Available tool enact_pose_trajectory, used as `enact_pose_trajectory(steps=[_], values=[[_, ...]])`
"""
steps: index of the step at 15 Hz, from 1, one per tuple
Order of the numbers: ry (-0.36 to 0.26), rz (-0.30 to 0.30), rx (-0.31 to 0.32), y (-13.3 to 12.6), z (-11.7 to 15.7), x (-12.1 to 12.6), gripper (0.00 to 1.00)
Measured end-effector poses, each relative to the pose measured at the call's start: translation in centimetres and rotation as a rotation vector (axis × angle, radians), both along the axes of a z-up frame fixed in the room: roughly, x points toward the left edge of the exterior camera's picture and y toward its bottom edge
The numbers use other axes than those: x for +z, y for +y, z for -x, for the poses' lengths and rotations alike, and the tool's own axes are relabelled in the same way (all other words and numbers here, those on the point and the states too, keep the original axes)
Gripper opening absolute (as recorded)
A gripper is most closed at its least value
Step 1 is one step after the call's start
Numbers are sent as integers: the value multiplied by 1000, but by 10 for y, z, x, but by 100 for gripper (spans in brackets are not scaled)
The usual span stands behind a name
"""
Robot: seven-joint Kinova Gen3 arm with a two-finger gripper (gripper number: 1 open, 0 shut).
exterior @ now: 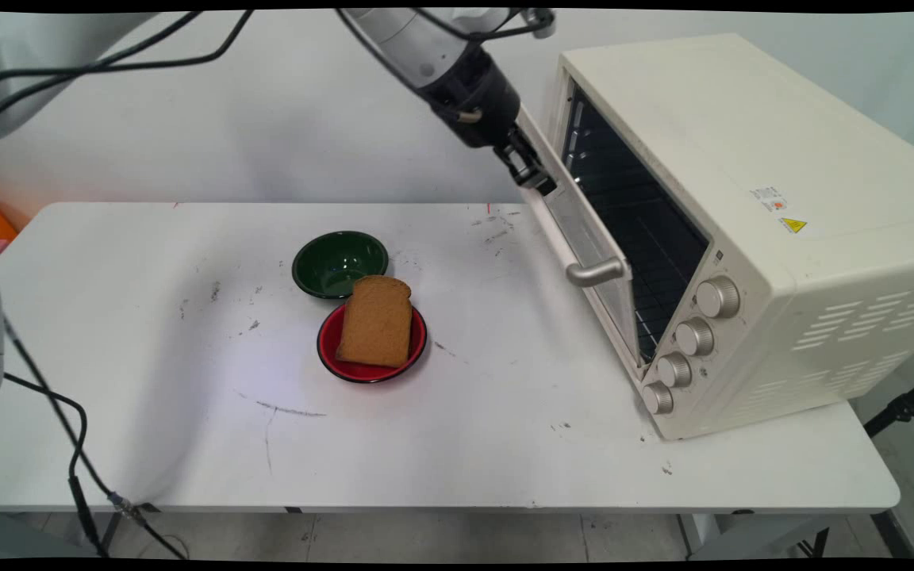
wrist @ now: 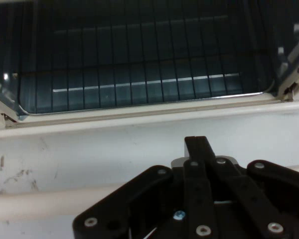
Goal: Open the oven
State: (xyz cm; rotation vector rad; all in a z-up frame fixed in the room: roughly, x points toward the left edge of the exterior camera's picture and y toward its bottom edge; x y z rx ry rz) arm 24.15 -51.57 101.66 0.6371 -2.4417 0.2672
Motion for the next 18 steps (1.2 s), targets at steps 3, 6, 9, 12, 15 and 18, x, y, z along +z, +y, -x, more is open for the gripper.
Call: enact_pose_trajectory(steps=[3,6,9,12,15,18], values=[[12,4,-8,7,-13,-8,0],[21,8,-13,15,-27,-17,0],[28,8,-12,22,-40,-27,0],[35,7,-8,31,-55,-39,0],[44,5,2,41,-71,-53,0],[52,3,11,51,-85,-66,0]])
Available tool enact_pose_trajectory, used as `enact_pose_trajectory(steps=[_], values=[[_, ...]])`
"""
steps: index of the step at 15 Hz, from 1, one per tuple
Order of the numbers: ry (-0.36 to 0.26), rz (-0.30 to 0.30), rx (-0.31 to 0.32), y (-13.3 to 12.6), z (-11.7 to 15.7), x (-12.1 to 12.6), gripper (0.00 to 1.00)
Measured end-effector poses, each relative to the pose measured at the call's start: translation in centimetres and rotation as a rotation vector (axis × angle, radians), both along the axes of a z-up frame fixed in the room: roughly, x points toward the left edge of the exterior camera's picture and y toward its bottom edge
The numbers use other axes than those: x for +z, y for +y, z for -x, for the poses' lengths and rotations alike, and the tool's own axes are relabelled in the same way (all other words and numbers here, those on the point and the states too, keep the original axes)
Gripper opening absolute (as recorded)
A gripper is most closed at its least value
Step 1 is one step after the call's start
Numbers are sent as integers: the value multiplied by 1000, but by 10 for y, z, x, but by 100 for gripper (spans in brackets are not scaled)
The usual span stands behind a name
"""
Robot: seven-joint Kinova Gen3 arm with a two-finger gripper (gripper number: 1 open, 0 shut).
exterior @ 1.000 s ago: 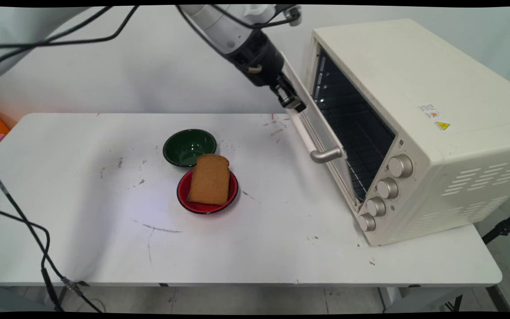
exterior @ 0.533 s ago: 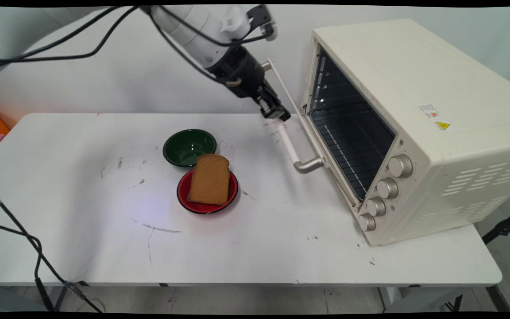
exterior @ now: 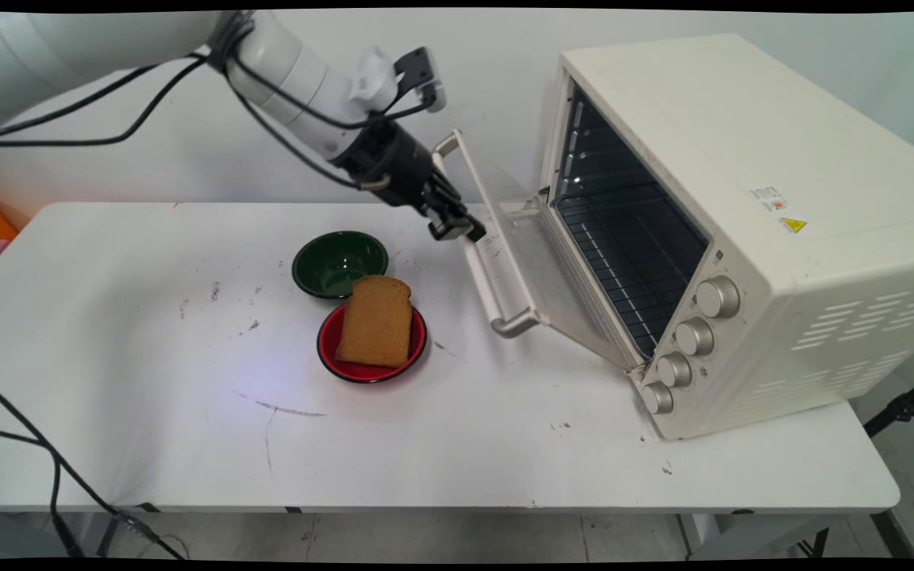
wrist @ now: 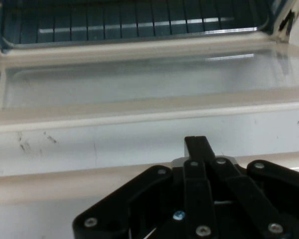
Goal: Open the oven
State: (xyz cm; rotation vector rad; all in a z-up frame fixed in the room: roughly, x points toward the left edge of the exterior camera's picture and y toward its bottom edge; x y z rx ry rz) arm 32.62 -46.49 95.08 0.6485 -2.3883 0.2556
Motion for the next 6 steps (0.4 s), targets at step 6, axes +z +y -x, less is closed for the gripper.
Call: enact_pose_trajectory(steps=[6], values=[[14,-3,2,21,-27,-27,0]])
